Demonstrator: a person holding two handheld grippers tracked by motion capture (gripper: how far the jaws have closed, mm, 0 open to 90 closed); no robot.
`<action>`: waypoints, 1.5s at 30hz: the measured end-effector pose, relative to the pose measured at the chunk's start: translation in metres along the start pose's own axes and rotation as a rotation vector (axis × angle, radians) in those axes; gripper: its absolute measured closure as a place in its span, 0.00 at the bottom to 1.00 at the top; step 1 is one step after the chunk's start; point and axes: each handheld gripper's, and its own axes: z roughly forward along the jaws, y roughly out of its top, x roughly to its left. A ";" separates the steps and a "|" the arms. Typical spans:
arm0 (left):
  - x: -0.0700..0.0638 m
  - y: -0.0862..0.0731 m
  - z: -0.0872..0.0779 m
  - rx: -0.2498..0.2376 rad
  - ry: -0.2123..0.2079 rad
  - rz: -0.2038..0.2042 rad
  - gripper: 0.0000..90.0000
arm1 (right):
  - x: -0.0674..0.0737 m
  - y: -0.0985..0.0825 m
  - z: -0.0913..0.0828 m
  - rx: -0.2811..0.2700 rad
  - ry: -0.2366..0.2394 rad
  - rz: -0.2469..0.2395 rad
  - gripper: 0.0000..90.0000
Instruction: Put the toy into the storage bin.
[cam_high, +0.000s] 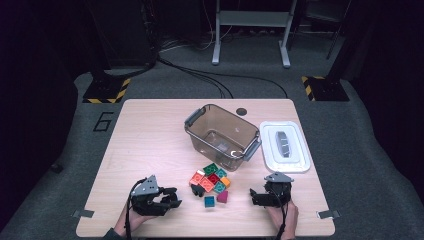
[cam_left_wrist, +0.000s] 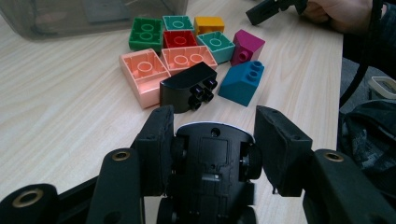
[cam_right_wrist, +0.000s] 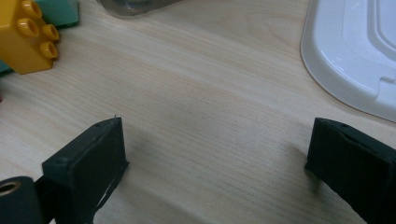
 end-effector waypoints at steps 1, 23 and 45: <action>0.000 0.001 0.000 -0.003 0.004 -0.001 0.55 | 0.000 0.000 0.000 0.001 0.000 0.002 0.04; 0.031 0.038 -0.011 -0.006 0.075 0.000 0.55 | 0.000 0.000 0.000 0.000 -0.001 0.002 0.04; 0.060 0.093 -0.011 -0.004 0.137 0.008 0.55 | 0.000 0.000 0.000 0.002 -0.010 0.000 0.03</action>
